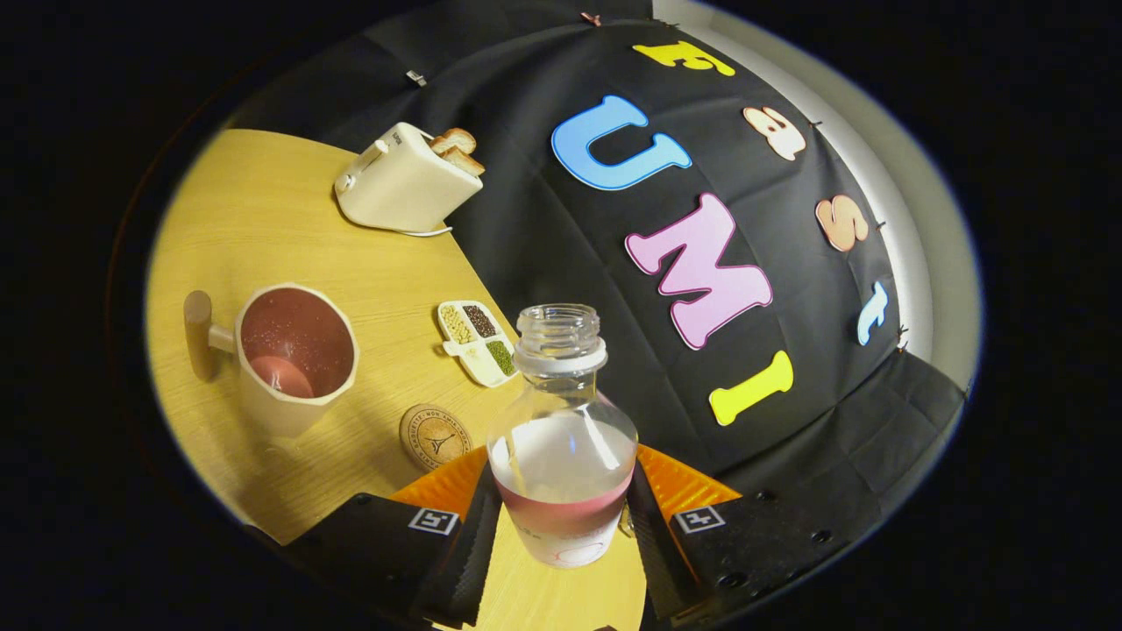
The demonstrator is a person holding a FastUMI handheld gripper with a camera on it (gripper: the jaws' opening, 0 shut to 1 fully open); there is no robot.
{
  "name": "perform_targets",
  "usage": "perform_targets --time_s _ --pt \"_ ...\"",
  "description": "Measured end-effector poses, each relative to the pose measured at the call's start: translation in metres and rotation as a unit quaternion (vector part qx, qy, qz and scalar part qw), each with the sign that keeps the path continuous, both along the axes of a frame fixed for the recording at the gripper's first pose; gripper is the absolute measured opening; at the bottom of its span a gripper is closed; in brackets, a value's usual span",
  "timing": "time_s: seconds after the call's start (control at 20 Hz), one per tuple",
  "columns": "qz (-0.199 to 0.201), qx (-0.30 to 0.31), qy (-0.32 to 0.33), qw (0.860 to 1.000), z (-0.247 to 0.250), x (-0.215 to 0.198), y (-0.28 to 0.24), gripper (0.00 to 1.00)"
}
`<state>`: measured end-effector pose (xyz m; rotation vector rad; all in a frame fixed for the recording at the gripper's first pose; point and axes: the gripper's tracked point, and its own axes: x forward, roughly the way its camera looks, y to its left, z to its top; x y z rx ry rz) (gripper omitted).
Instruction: Take the bottle from table, then pour the juice into the cup, finally place the bottle on the coaster
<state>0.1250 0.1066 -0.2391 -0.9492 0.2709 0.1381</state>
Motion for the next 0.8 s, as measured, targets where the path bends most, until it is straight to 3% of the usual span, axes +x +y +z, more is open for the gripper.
perform_targets --time_s 0.25,0.8 --pt "0.015 -0.041 -0.001 0.999 -0.004 0.002 0.007 0.74" --pt "0.142 -0.162 -0.009 0.976 -0.029 -0.001 0.046 0.73"
